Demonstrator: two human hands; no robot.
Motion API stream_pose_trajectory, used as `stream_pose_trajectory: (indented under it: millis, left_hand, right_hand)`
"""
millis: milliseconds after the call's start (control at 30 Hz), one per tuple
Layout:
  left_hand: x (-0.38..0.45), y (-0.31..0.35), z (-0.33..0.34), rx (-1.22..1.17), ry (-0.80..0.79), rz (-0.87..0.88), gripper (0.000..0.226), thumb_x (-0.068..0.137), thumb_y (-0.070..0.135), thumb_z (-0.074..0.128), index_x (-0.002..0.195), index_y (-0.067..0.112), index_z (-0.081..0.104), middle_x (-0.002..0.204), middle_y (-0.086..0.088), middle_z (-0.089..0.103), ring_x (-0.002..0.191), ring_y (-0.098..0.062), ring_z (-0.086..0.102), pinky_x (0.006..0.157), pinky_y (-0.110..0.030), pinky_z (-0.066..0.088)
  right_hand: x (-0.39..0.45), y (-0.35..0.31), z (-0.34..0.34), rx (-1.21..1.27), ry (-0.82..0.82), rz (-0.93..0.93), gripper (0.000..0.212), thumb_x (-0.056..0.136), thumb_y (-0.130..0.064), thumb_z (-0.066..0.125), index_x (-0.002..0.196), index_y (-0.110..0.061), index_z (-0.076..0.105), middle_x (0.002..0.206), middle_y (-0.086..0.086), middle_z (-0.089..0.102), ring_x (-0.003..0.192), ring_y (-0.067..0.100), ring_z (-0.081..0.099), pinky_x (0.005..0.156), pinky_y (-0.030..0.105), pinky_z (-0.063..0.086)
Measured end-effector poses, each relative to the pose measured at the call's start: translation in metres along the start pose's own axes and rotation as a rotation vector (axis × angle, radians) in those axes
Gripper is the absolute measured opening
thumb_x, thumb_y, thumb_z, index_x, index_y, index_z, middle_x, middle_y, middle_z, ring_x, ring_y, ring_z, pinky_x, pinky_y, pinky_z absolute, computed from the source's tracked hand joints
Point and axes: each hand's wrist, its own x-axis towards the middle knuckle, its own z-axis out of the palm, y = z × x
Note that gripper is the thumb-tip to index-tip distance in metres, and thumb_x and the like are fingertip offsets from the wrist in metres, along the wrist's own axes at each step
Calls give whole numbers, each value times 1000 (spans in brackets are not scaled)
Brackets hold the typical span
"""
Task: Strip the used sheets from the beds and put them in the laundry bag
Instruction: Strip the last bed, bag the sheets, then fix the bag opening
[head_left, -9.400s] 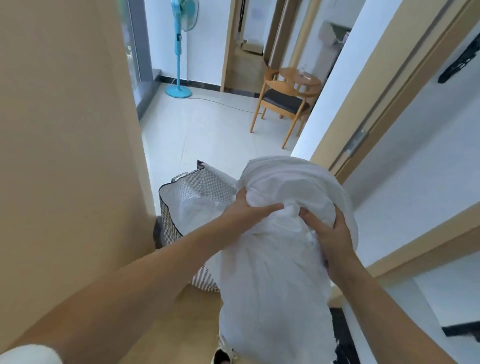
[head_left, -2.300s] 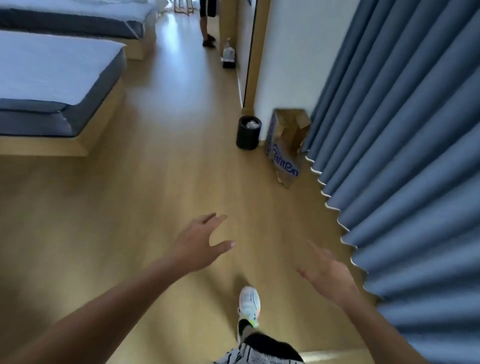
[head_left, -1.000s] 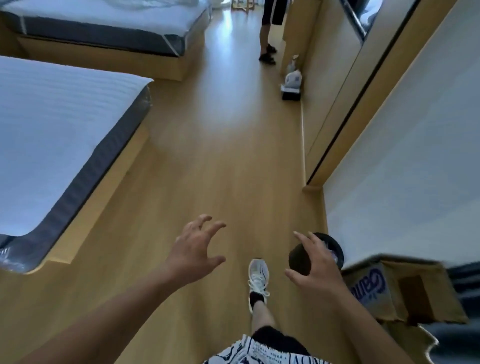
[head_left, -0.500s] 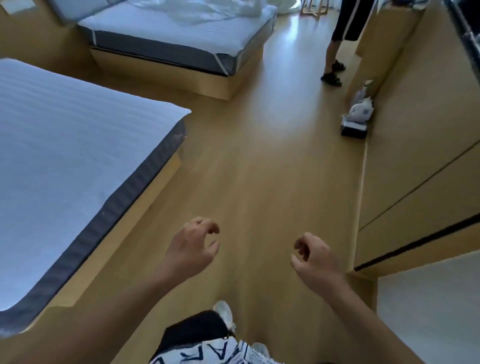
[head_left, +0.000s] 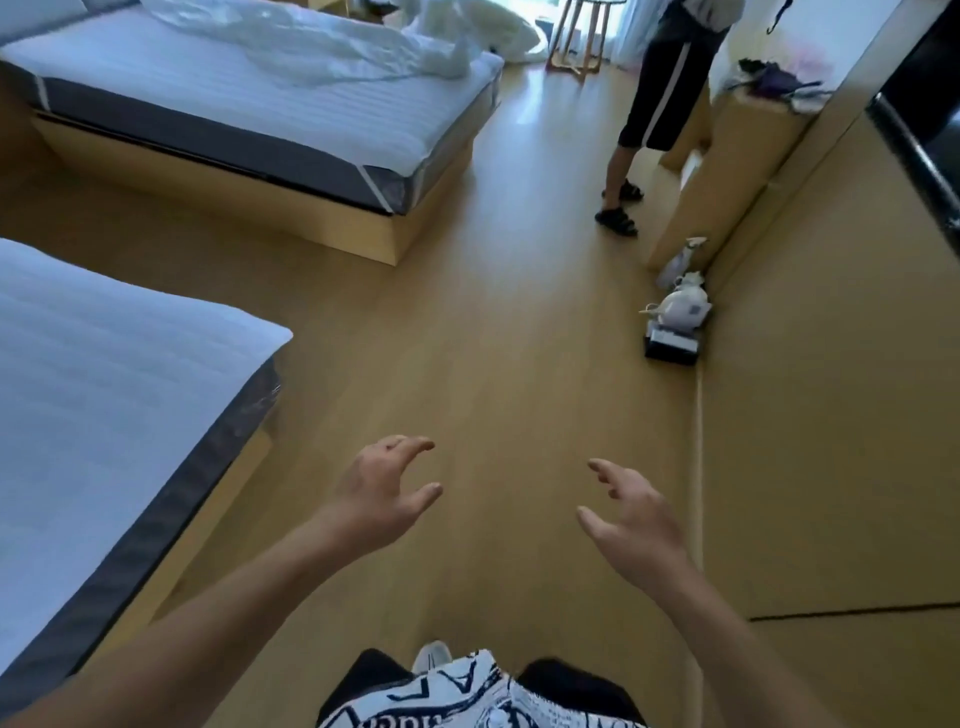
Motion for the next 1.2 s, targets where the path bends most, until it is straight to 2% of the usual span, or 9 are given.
stream_pose_trajectory:
  millis: [133,267,333,467,600,733,967,1200]
  left_hand:
    - [110,1,-37,0,9,3,59,91,42,73,144,22,56,143,1,58,134,-19,52,108,-31,41]
    - [224,-21,-61,42,38,-14,66,86,55,65,144,25,56,143,4,57,133,-16,52,109,-28,40]
    - [280,-34,-75,37,74,-64,69,85,55,66,145,24,55,145,3,57,134,-16,51,111,-28,39]
    - [375,-45,-122,79,82,-188,68,92,50,69,151,28,46,151,6,49,139,-12,44,113,-25,34]
    - [473,-52,-189,95,171,-270,85,77,73,54,148,27,51,148,5,52,137,-14,48,112,-25,36]
    - [568,-72,-233,43,268,-313,64,89,51,71,146,29,52,146,8,53,133,-12,49,109,-27,38]
    - [781,-132,-261,-46,197,-291,67,92,52,68,152,34,42,152,8,47,140,-12,42,116,-33,37]
    - [1040,-114,-334,-47,103,-99,73,89,53,73,152,31,44,147,5,53,134,-14,49,111,-31,42]
  right_hand:
    - [108,-25,-13,37,31,19,62,91,-27,77,148,-25,52,134,-6,60,118,11,57,94,28,50]
    - [246,-36,-11,60,-6,-7,67,91,-29,78,151,-24,49,136,-3,59,121,13,56,98,31,50]
    - [324,-49,-11,71,-17,-40,70,91,-31,78,153,-24,46,137,-2,59,123,14,56,100,33,50]
    - [470,-111,-20,109,-79,-123,76,90,-31,79,156,-22,43,140,3,58,123,16,57,101,32,47]
    - [600,-188,-36,98,-121,-248,79,88,-34,81,156,-21,42,138,5,60,123,20,59,104,34,47]
    - [702,-239,-41,103,-158,-304,79,88,-35,80,156,-21,42,139,4,59,125,19,57,106,39,48]
    - [887,-257,-41,79,-129,-176,85,85,-34,83,158,-25,38,141,4,56,123,16,57,103,36,48]
    - [1069,-309,-108,74,35,-82,83,87,-38,81,158,-26,38,140,-1,56,124,14,56,104,33,47]
